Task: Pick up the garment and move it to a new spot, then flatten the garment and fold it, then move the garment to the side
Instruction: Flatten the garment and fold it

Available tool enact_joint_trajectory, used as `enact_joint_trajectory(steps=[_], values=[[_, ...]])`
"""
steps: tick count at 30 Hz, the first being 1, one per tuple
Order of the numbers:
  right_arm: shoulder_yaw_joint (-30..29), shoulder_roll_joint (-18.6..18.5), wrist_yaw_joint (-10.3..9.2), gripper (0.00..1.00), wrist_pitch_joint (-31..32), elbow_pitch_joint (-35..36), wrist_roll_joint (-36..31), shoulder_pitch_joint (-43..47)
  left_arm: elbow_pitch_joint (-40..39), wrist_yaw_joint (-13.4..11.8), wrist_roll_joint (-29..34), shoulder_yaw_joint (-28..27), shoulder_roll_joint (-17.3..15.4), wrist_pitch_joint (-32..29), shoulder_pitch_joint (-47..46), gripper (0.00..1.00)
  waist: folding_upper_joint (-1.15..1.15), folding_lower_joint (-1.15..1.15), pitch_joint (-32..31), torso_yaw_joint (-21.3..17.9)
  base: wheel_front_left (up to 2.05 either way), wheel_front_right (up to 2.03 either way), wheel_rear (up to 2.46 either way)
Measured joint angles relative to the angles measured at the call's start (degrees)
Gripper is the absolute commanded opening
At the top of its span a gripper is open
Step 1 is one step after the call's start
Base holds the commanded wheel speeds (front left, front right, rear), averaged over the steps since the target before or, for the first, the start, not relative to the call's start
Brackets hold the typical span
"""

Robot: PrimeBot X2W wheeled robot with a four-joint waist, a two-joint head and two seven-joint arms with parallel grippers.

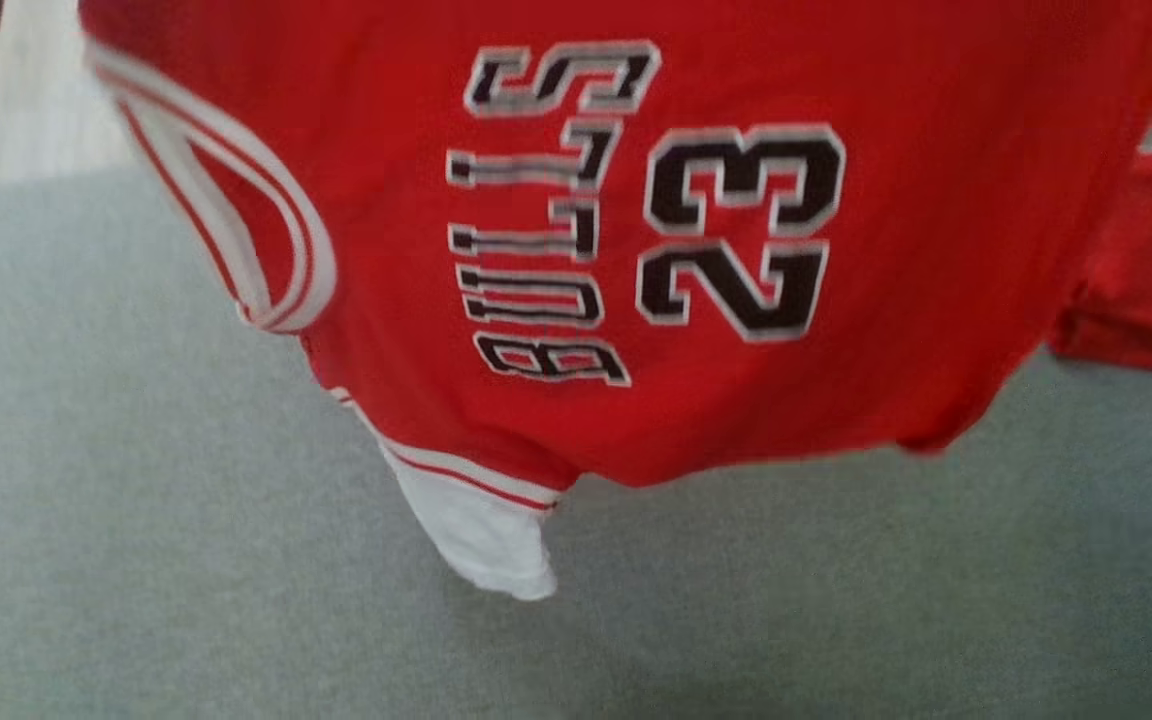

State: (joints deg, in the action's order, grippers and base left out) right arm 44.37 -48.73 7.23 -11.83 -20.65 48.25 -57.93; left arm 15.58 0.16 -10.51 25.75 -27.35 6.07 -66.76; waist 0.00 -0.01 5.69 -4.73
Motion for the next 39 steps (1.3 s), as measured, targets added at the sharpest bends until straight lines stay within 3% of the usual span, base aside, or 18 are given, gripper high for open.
enact_joint_trajectory(steps=[4, 9, 12, 17, 21, 26, 34, 39], values=[[1.64, 2.65, 0.00, 0.00, -1.05, -6.64, -0.54, -8.92, 10.68, 0.57, 3.30, 2.25, 3.89, 2.13, -10.22, 0.00, 0.00, -0.01, 6.78, 0.12, 0.00, 0.00, 0.00], [0.66, 5.60, 0.00, 0.00, -2.59, -13.80, -3.11, -16.60, 17.92, -3.45, 7.15, 2.26, 6.83, 7.75, -20.62, 0.00, -0.01, -0.02, 13.21, 0.49, 0.00, 0.00, 0.00], [-4.65, 6.55, 0.00, 0.00, -2.65, -13.99, -6.68, -19.15, 17.71, -5.03, 8.58, 2.36, 8.09, 8.72, -23.70, 0.00, 0.00, -0.02, 16.01, 0.88, 0.00, 0.00, 0.00], [-10.45, 6.23, 0.00, 0.00, -2.90, -12.76, -11.12, -18.22, 11.66, -5.14, 8.27, 3.49, 9.24, 8.89, -22.01, 0.00, -0.01, 0.00, 19.69, 2.20, 0.00, 0.00, 0.00], [-11.58, 6.51, 0.00, 0.00, -2.89, -12.81, -12.55, -13.58, 8.32, -4.83, 6.98, 4.09, 9.48, 8.89, -16.69, 0.00, -0.01, -0.01, 21.24, 3.49, 0.00, 0.00, 0.00], [-11.88, 8.20, 0.00, 0.00, -2.88, -13.08, -13.52, -4.05, 2.37, -4.65, 6.28, 6.91, 8.81, 8.88, -1.16, 0.00, -0.01, -0.01, 22.28, 5.25, 0.00, 0.00, 0.00], [-16.70, 9.51, 0.00, 0.00, -2.87, -9.87, -12.51, 11.98, -10.92, -7.32, 3.21, 7.53, 0.90, 8.87, 25.92, 0.00, 0.00, 0.02, 17.66, 4.58, 0.00, 0.00, 0.00], [-19.40, 9.39, 0.00, 0.00, -2.87, -5.59, -12.46, 24.01, -16.37, -10.50, 0.74, 7.22, -3.36, 8.84, 43.98, 0.00, 0.00, 0.03, 13.56, 3.85, 0.00, 0.00, 0.00]])
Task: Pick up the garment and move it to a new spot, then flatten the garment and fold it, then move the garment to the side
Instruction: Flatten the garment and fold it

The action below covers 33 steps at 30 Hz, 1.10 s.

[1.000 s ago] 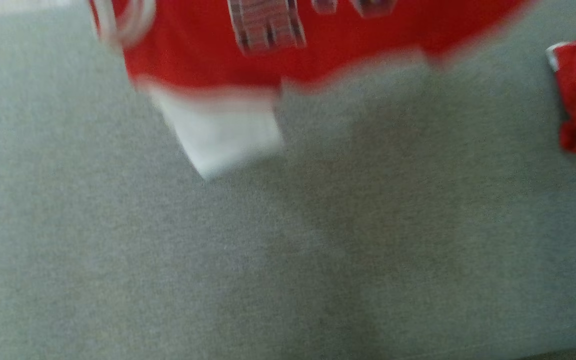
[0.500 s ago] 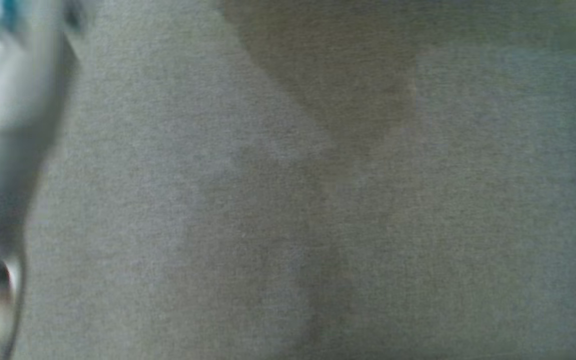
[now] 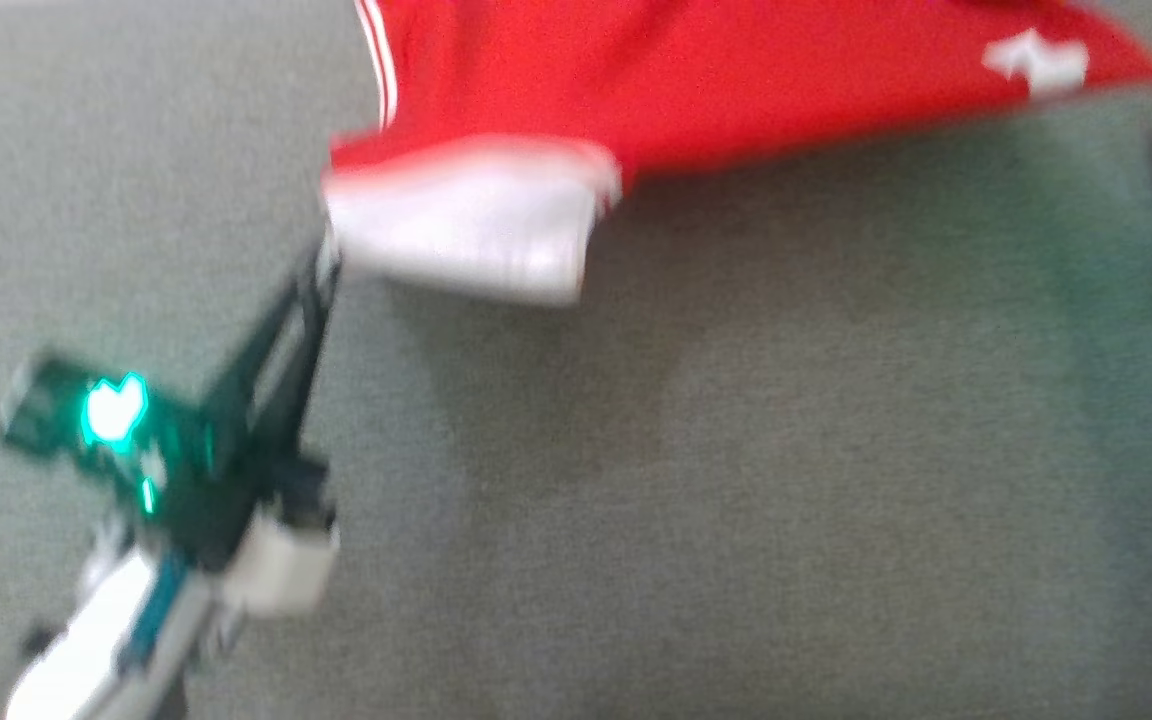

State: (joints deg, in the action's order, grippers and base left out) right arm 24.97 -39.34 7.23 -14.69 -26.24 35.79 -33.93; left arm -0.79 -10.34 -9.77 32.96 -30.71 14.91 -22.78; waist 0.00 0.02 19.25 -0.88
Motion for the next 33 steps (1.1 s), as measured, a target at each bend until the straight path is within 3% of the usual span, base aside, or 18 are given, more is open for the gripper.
enact_joint_trajectory(steps=[12, 14, 19, 24, 33], values=[[-3.96, -0.12, 0.00, 0.00, 0.01, 8.29, -1.38, 22.35, -10.20, -7.14, -5.06, 0.33, -2.12, -0.05, 25.65, 0.00, 0.00, -0.01, -8.77, -1.75, 0.00, 0.00, 0.00], [-4.66, 0.05, 0.00, 0.00, 0.01, 9.38, -1.77, 25.15, -12.02, -7.34, -5.64, 0.35, -3.07, -0.23, 28.28, 0.00, 0.00, -0.01, -9.59, -1.95, 0.00, 0.00, 0.00], [-5.23, 0.60, 0.00, 0.00, 0.01, 11.28, -2.14, 29.61, -13.89, -6.72, -6.80, 0.45, -4.78, -1.04, 30.12, 0.00, 0.00, -0.01, -10.16, -1.77, 0.00, 0.00, 0.00], [-6.38, 1.42, 0.00, 0.00, 0.01, 10.58, -1.27, 29.24, -12.54, -4.72, -6.79, 0.47, -4.77, -1.81, 25.66, 0.00, 0.00, -0.02, -8.82, -1.32, 0.00, 0.00, 0.00], [-0.98, 3.74, 0.00, 0.00, 0.05, 3.12, 0.81, 17.63, -0.40, 0.33, -6.72, 0.85, 1.81, -1.47, 8.01, 0.00, 0.00, -0.03, -4.97, -1.70, 0.00, 0.00, 0.00]])
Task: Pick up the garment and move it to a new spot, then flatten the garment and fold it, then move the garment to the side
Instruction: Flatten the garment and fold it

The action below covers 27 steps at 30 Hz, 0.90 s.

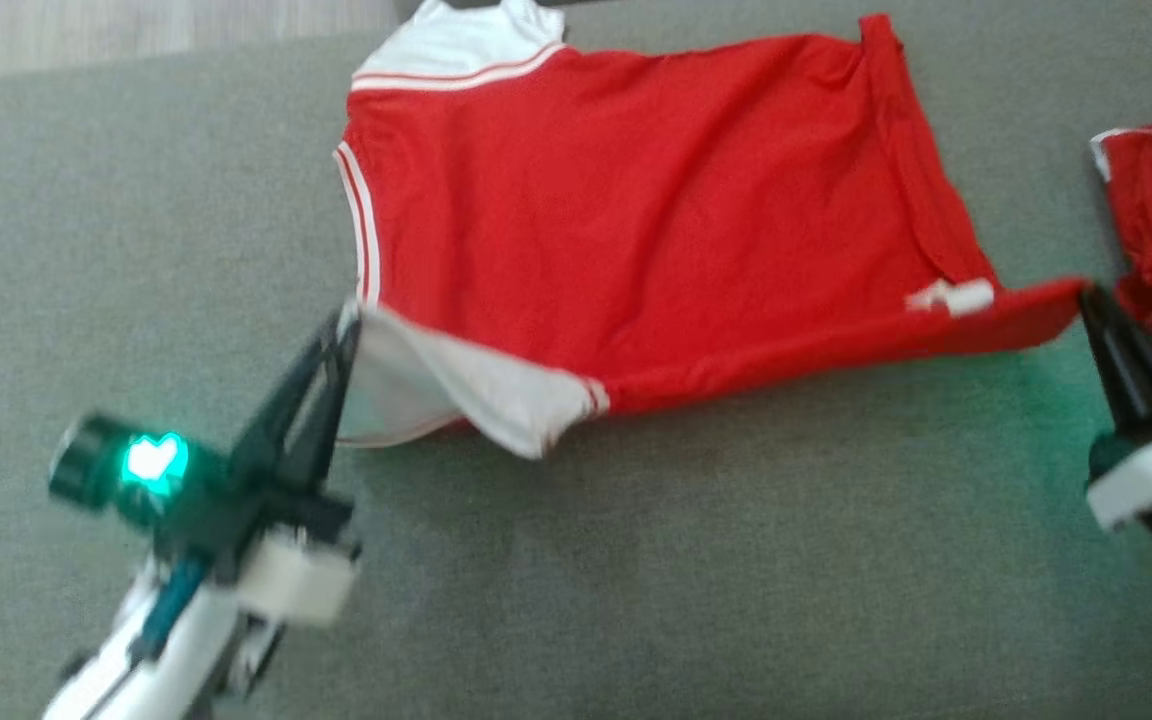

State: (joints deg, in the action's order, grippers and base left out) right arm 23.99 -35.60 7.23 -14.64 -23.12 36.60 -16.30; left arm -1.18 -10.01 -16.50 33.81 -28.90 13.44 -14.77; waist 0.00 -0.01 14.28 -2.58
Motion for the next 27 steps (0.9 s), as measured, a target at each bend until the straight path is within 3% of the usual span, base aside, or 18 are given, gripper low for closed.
enact_joint_trajectory(steps=[8, 13, 14, 15, 16, 20, 22, 23, 27], values=[[3.69, 0.09, 0.00, 0.00, 0.00, -4.71, 1.09, -10.96, 10.40, 2.76, 3.61, -0.01, 4.00, 0.91, -16.44, 0.00, 0.00, 0.00, 4.63, 0.51, 0.00, 0.00, 0.00], [5.71, 0.41, 0.00, 0.00, 0.00, -7.37, 1.80, -16.12, 15.70, 4.14, 4.38, -0.26, 5.46, 1.27, -21.25, 0.00, 0.00, -0.01, 6.72, 0.59, 0.00, 0.00, 0.00], [5.94, 0.60, 0.00, 0.00, 0.00, -7.99, 1.93, -16.71, 17.00, 4.38, 4.38, -0.24, 5.95, 1.27, -21.51, 0.07, 0.00, -0.01, 6.93, 0.60, 0.00, 0.00, 0.00], [5.98, 0.91, 0.00, 0.88, 0.00, -8.70, 2.14, -17.23, 18.38, 4.53, 4.38, -0.13, 6.44, 1.27, -21.53, 0.42, 0.00, 0.00, 7.05, 0.60, 0.00, 0.00, 0.00], [5.69, 1.23, 0.00, 1.00, 0.00, -9.33, 2.21, -17.46, 19.67, 4.53, 4.36, -0.09, 6.97, 1.26, -21.45, 1.00, 0.00, 0.00, 7.06, 0.57, 0.00, 0.00, 0.00], [3.70, 2.72, 0.00, 1.00, 0.00, -10.03, 1.93, -17.37, 21.48, 3.35, 4.10, -0.46, 8.42, 1.26, -20.62, 1.00, 0.00, 0.00, 6.51, 0.42, 0.00, 0.00, 0.00], [0.96, 4.80, 0.00, 1.00, 0.00, -8.42, 1.14, -16.19, 21.03, 0.70, 2.25, -2.71, 10.13, 1.27, -17.20, 1.00, 0.00, 0.01, 5.41, 0.11, 0.00, 0.00, 0.00], [0.96, 4.80, 0.00, 1.00, 0.00, -8.42, 1.14, -16.19, 21.03, 0.70, 2.25, -2.71, 10.13, 1.27, -17.20, 1.00, 0.00, 0.01, 5.41, 0.11, 0.00, 0.00, 0.00], [-3.80, 8.72, 0.00, 1.00, 0.00, -5.30, -0.42, -9.20, 19.07, -2.45, -1.36, -6.27, 12.84, 1.26, -5.19, 1.00, 0.00, 0.02, 3.29, -0.93, 0.00, 0.00, 0.00]])
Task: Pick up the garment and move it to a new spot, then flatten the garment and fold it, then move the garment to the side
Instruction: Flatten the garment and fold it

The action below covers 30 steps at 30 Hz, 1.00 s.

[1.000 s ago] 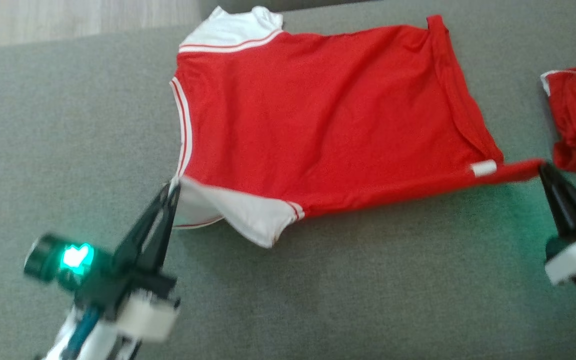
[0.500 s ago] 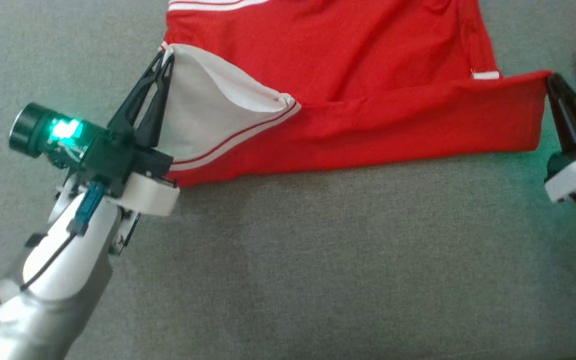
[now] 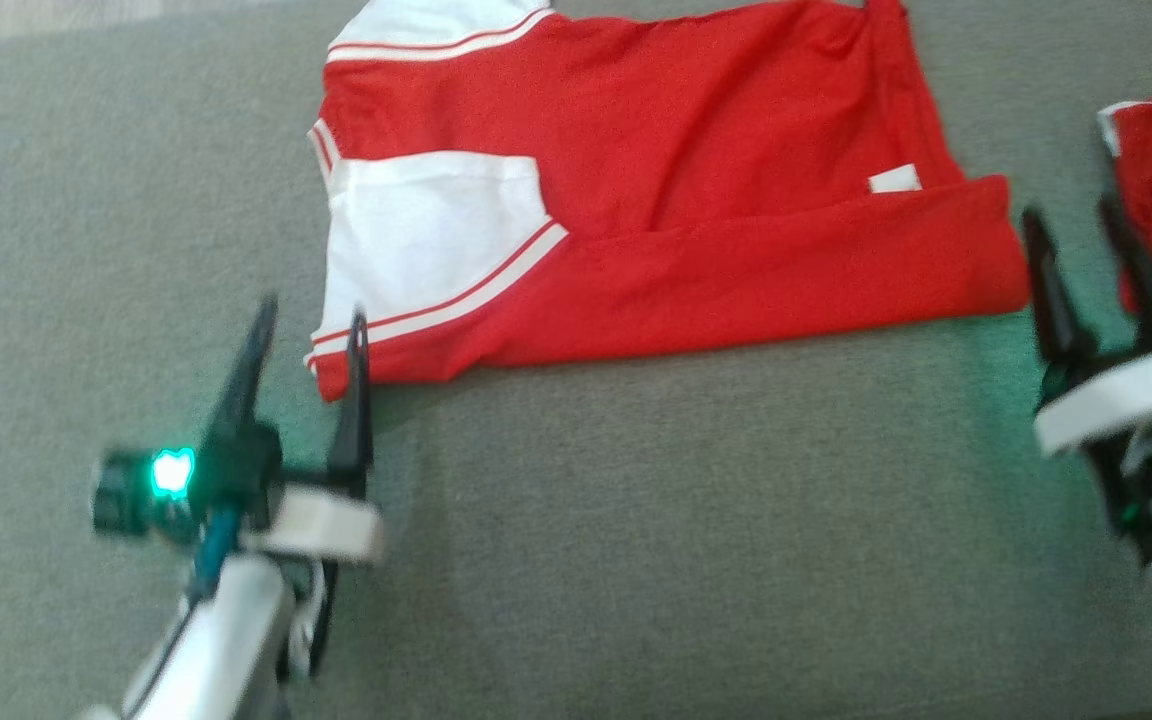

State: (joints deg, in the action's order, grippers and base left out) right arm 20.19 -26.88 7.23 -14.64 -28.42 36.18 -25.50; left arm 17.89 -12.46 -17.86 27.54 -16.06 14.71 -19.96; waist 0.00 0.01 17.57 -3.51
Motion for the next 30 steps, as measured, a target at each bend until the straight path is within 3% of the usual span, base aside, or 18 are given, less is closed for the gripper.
enact_joint_trajectory(steps=[4, 12, 18, 19, 20, 21, 22, 23, 30], values=[[-1.59, 2.44, 0.00, 1.00, 0.00, 0.90, -1.33, 5.11, -0.40, -0.75, -1.71, -1.86, 1.59, 0.00, 5.93, 1.00, 0.00, 0.00, -1.12, -1.25, 0.00, 0.00, 0.00], [-2.43, 3.27, 0.00, 1.00, 0.00, 1.69, -2.49, 6.14, 6.93, -1.57, -5.78, -4.38, 2.76, -0.79, 6.47, 1.00, 0.00, 0.00, -1.99, -2.82, 0.00, 0.00, 0.00], [-2.50, 3.47, 0.00, 1.00, 0.00, 1.68, -2.49, 6.17, 10.07, 1.24, -7.81, -4.16, 3.58, -3.36, 5.99, 0.98, 0.00, -0.01, -2.29, -2.95, 0.00, 0.00, 0.00], [-2.53, 3.52, 0.00, 1.00, 0.00, 1.65, -2.49, 6.17, 10.34, 1.83, -8.20, -3.98, 3.85, -3.71, 5.89, 0.80, 0.00, 0.00, -2.40, -2.90, 0.00, 0.00, 0.00], [-2.55, 3.60, 0.00, 1.00, 0.00, 1.53, -2.49, 6.18, 10.63, 2.37, -8.55, -3.71, 4.03, -4.06, 5.75, 0.49, 0.00, 0.00, -2.53, -2.83, 0.00, 0.00, 0.00], [-2.56, 3.75, 0.00, 1.00, 0.00, 1.20, -2.49, 6.18, 10.83, 2.76, -8.58, -3.43, 4.11, -4.09, 5.63, 0.36, 0.00, -0.01, -2.68, -2.76, 0.00, 0.00, 0.00], [-2.55, 3.93, 0.00, 1.00, 0.00, 0.64, -2.48, 6.21, 11.07, 3.19, -8.58, -3.18, 4.22, -4.14, 5.47, 0.09, 0.00, -0.01, -2.83, -2.66, 0.00, 0.00, 0.00], [-2.52, 4.20, 0.00, 1.00, 0.00, 0.03, -2.48, 6.25, 11.33, 3.49, -8.58, -2.89, 4.33, -4.46, 5.34, 0.00, 0.00, -0.01, -2.97, -2.54, 0.00, 0.00, 0.00], [-1.54, 5.77, 0.00, 1.00, 0.00, -8.77, -1.09, 5.90, 11.52, 4.13, -7.71, -1.67, 3.79, -3.65, 4.96, 0.00, 0.00, -0.01, -3.56, -1.43, 0.00, 0.00, 0.00]])
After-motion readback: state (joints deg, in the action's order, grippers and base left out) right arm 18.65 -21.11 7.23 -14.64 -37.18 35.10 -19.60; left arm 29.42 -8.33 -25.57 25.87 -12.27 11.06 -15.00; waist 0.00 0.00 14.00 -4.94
